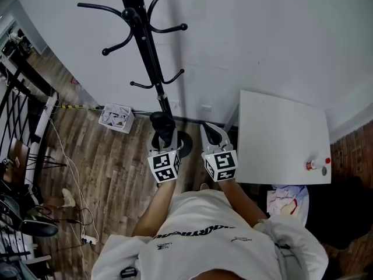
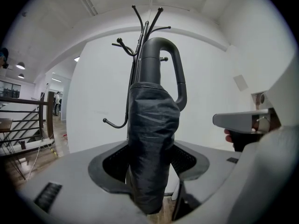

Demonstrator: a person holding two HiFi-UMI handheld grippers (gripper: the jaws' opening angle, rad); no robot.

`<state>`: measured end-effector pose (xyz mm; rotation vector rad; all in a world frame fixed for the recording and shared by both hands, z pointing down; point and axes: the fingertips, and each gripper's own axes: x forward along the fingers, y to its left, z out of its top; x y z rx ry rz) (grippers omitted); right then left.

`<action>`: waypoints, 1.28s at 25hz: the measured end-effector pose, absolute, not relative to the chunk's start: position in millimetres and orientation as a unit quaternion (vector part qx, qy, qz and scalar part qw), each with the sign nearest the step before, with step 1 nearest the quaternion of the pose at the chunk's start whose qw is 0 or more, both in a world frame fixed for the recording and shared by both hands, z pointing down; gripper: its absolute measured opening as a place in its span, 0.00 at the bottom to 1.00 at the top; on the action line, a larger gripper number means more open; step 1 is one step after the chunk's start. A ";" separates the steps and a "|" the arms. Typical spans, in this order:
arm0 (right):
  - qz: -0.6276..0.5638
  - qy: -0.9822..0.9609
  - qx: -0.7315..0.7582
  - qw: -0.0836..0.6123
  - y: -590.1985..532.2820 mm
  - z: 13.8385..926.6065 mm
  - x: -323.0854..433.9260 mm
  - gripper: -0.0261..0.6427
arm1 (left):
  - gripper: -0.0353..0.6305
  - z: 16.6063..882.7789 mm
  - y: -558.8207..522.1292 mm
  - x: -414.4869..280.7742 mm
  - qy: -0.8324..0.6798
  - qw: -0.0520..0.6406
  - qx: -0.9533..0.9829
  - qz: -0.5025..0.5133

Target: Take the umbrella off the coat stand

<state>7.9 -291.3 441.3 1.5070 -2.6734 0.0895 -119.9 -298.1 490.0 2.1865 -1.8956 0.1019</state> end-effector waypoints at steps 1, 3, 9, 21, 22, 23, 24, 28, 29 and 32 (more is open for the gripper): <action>0.027 -0.871 0.489 0.035 -291.3 439.8 6.3 0.03 | 0.43 485.2 -296.8 -119.9 -0.648 0.119 0.751 0.032; 0.022 -0.873 0.487 0.033 -292.0 437.3 3.2 0.03 | 0.43 476.9 -294.7 -119.7 -0.647 0.111 0.754 0.027; 0.015 -0.873 0.486 0.025 -293.4 431.1 1.8 0.03 | 0.42 460.1 -285.5 -116.7 -0.643 0.096 0.760 0.015; 0.008 -0.873 0.488 0.010 -290.7 415.4 2.0 0.03 | 0.42 438.7 -270.4 -116.3 -0.644 0.084 0.761 -0.003; 0.009 -0.873 0.488 0.009 -290.3 415.2 3.1 0.03 | 0.43 438.3 -269.0 -115.5 -0.643 0.084 0.761 -0.002; 0.011 -0.873 0.488 0.008 -289.9 415.3 4.2 0.03 | 0.43 438.3 -267.8 -114.6 -0.643 0.084 0.761 -0.001; 0.013 -0.872 0.489 0.007 -289.8 415.4 5.0 0.03 | 0.43 438.3 -267.0 -113.7 -0.642 0.084 0.762 0.000; 0.017 -0.872 0.489 0.006 -291.4 415.0 4.8 0.03 | 0.43 438.1 -268.7 -113.9 -0.641 0.087 0.763 0.001; 0.018 -0.872 0.488 0.007 -290.8 415.4 4.3 0.03 | 0.42 438.4 -268.4 -114.5 -0.641 0.087 0.763 0.001; 0.019 -0.873 0.487 0.009 -287.9 417.1 5.0 0.03 | 0.43 439.0 -265.1 -114.2 -0.642 0.087 0.762 0.000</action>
